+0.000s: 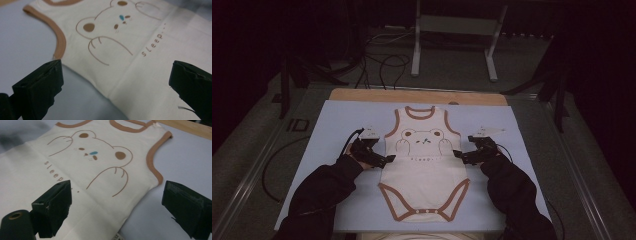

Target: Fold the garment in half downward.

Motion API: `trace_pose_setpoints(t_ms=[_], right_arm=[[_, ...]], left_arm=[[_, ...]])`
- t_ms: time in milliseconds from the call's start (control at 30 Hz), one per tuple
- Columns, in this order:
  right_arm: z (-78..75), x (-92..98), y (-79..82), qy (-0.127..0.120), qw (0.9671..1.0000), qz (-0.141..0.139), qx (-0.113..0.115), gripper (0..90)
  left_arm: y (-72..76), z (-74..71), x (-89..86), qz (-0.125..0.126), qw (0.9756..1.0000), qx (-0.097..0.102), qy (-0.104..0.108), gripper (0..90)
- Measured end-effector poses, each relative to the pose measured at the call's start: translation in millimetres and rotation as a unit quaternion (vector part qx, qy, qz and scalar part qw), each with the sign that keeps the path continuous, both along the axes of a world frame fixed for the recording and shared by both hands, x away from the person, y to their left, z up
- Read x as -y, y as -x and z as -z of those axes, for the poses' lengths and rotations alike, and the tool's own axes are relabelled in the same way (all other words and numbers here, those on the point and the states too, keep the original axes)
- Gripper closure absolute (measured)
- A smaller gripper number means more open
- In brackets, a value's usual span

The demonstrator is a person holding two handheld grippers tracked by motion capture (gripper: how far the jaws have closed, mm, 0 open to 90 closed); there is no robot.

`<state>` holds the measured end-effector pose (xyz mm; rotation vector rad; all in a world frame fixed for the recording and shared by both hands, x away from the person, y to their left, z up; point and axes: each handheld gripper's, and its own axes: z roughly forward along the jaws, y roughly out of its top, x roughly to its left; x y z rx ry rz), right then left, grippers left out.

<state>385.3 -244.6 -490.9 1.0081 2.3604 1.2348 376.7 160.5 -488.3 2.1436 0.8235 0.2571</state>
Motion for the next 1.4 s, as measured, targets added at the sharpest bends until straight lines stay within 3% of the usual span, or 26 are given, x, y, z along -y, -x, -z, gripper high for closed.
trace_pose_setpoints(t_ms=[100,133,200,333,533,733,933,1100,1300,1400], right_arm=[[2.2,0.0,-1.4,-0.012,0.9999,0.005,-0.010,9.2],[5.0,-1.2,-2.4,0.002,0.9999,0.011,-0.007,9.3],[6.5,-1.4,-3.0,0.002,0.9999,0.011,-0.010,10.0],[11.8,-2.8,-7.3,0.022,0.9993,0.025,-0.017,19.2],[15.4,-4.1,-12.5,0.031,0.9984,0.040,-0.026,30.3],[20.1,-7.1,-17.1,0.047,0.9970,0.049,-0.037,41.4],[25.5,-11.0,-18.9,0.065,0.9958,0.047,-0.046,46.4],[30.2,-13.6,-18.6,0.075,0.9948,0.041,-0.055,51.7],[29.6,-15.0,-17.6,0.077,0.9946,0.043,-0.054,61.9],[29.2,-16.5,-17.2,0.077,0.9948,0.038,-0.055,68.3]], left_arm=[[-1.5,3.3,-0.3,-0.009,0.9999,-0.002,-0.008,0.0],[-1.9,4.4,-0.7,-0.012,0.9999,-0.003,-0.009,1.1],[-3.5,7.1,-1.4,-0.021,0.9996,-0.004,-0.016,1.4],[-6.8,11.1,-1.9,-0.029,0.9991,-0.008,-0.029,6.5],[-12.2,17.9,0.8,-0.039,0.9980,-0.029,-0.041,13.9],[-15.4,21.7,5.2,-0.051,0.9970,-0.034,-0.048,29.8],[-18.4,25.0,11.0,-0.062,0.9956,-0.037,-0.059,43.3],[-18.7,28.6,15.0,-0.072,0.9940,-0.037,-0.073,49.2],[-18.7,28.2,21.3,-0.077,0.9936,-0.040,-0.072,59.5],[-18.9,29.1,24.0,-0.071,0.9946,-0.039,-0.064,62.8]])
